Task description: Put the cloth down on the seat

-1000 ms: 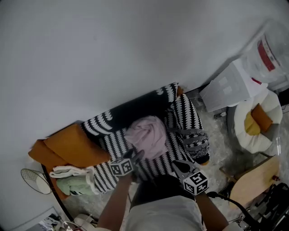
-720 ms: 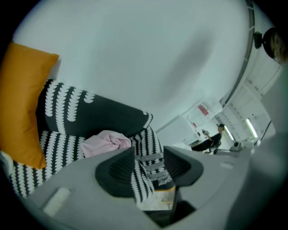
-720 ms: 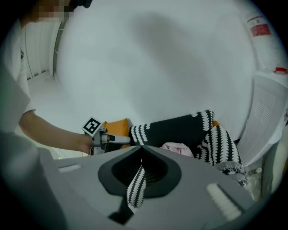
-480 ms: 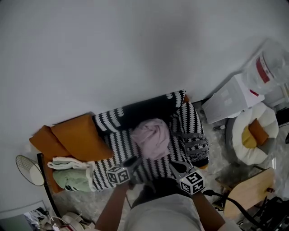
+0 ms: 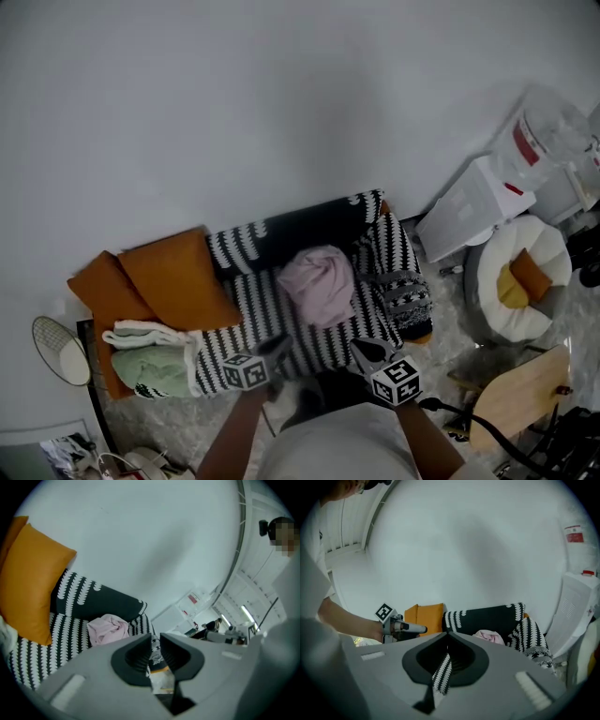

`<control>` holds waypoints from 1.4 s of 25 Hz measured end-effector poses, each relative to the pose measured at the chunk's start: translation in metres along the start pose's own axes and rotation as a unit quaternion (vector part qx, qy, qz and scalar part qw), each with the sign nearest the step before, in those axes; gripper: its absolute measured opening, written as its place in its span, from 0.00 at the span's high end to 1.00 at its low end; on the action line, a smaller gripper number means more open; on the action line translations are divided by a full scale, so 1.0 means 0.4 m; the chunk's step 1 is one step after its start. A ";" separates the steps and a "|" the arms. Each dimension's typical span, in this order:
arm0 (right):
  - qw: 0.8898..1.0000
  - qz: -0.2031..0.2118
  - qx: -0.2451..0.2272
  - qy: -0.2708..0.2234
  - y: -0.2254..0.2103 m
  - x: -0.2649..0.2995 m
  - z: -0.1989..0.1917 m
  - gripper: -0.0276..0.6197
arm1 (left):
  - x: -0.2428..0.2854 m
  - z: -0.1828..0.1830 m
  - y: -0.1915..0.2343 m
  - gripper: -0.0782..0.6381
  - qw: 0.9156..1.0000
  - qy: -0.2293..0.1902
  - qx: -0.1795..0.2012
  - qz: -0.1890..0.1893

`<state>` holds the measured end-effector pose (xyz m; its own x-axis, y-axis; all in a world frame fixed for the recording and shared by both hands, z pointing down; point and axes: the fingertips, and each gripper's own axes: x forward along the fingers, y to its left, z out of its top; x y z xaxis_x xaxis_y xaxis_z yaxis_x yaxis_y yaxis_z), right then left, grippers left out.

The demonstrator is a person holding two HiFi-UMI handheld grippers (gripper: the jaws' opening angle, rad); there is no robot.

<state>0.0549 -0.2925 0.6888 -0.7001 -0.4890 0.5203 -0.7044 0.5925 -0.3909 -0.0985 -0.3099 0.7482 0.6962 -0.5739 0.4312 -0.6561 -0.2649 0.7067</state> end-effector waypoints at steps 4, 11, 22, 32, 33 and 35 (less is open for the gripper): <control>1.000 -0.008 -0.003 -0.010 0.066 -0.059 -0.032 0.95 | -0.079 -0.036 -0.058 0.83 1.000 -0.014 0.016 -0.014; 0.999 -0.016 -0.041 -0.019 0.198 -0.152 -0.081 0.95 | -0.230 -0.114 -0.150 0.83 0.998 -0.026 0.052 -0.029; 0.995 -0.036 -0.079 -0.043 0.388 -0.311 -0.148 0.95 | -0.441 -0.224 -0.281 0.89 0.993 -0.058 0.089 -0.044; 0.993 -0.066 -0.061 -0.071 0.420 -0.470 -0.221 0.95 | -0.511 -0.326 -0.397 0.89 0.987 -0.052 0.141 -0.050; 0.993 -0.067 -0.060 -0.074 0.418 -0.482 -0.224 0.95 | -0.516 -0.329 -0.418 0.89 0.986 -0.054 0.152 -0.050; 0.993 -0.065 -0.062 -0.081 0.410 -0.502 -0.222 0.95 | -0.522 -0.330 -0.462 0.89 0.981 -0.062 0.178 -0.050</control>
<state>0.0903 -0.0401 0.5876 -0.6211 -0.6570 0.4273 -0.7770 0.5873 -0.2264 -0.0840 -0.0387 0.6015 0.7359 -0.6155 0.2822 -0.6619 -0.5660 0.4916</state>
